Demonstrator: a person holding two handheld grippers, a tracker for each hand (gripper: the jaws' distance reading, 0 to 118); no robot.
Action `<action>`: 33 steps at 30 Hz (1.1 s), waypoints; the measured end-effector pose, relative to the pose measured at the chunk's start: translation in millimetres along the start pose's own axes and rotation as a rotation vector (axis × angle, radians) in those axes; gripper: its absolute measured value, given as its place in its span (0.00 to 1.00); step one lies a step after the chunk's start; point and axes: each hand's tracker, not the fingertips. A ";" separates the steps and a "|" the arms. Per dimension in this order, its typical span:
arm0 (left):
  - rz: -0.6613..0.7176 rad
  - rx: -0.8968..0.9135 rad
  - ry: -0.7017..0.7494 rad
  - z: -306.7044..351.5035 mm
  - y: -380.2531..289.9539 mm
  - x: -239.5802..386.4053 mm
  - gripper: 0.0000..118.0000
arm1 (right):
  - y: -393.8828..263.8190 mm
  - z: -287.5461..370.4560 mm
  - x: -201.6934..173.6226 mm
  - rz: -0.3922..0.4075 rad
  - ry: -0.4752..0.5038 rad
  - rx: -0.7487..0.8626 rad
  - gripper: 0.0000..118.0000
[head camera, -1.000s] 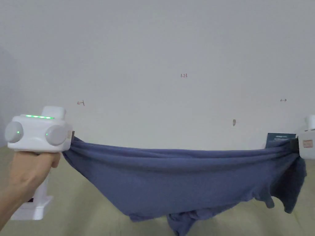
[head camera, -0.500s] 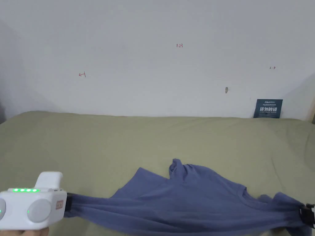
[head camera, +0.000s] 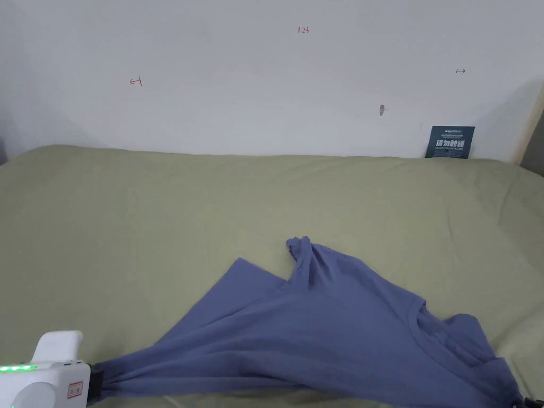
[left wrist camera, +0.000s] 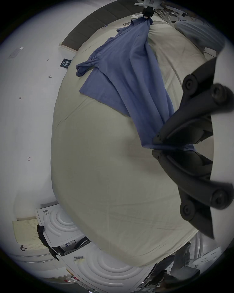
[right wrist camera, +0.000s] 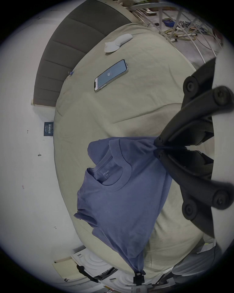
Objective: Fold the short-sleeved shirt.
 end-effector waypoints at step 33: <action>0.024 0.070 -0.023 20.7 -17.0 -18.1 0.00 | -13.2 83.0 -160.7 0.148 0.220 0.270 0.01</action>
